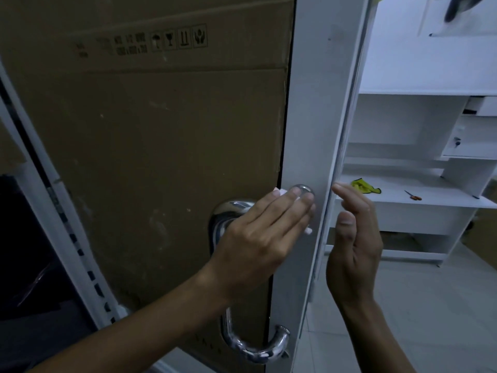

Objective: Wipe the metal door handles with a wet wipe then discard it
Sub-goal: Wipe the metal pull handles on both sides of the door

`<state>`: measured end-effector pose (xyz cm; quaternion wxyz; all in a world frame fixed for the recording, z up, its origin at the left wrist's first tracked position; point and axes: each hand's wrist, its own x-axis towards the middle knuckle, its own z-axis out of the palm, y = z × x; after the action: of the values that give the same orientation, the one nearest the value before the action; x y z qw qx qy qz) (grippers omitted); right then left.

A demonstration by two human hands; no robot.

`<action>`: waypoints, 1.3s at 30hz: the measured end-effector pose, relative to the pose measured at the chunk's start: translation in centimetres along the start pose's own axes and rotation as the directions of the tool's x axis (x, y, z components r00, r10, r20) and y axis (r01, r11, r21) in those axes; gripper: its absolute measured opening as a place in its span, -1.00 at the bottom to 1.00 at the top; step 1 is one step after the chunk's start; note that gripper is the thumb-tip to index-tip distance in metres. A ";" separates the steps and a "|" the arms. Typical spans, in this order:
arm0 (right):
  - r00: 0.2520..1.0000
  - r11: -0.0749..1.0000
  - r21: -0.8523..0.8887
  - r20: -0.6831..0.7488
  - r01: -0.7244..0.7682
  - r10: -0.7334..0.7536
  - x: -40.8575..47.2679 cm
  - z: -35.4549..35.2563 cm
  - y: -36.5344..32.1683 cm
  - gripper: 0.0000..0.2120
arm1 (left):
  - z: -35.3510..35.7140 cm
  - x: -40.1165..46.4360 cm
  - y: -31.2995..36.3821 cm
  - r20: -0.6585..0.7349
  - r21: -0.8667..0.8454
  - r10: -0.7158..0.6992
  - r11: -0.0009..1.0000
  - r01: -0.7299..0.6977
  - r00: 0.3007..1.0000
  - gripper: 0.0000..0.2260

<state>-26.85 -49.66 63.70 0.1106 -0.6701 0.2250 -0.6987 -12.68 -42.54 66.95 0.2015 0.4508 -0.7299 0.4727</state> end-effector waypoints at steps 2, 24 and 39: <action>1.000 1.000 0.006 0.005 0.003 -0.004 -0.1 -0.2 0.2 -0.61 | -0.1 -0.8 -0.8 -0.038 -0.035 0.024 0.999 -0.025 0.999 -0.67; 0.999 0.998 -0.064 0.028 -0.020 0.021 -0.6 -0.3 -0.3 -0.56 | -4.0 3.7 -2.4 0.510 -0.177 -0.373 0.836 0.519 0.775 -0.66; 0.988 0.993 -0.077 0.114 -0.094 0.103 -1.3 -0.1 -0.6 -0.50 | -2.4 -0.9 -0.8 0.201 -0.286 -0.285 0.898 0.334 0.937 -0.61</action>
<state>-26.77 -48.53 62.78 0.1341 -0.7017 0.2758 -0.6431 -11.89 -40.11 67.85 0.2869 0.5584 -0.7280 0.2755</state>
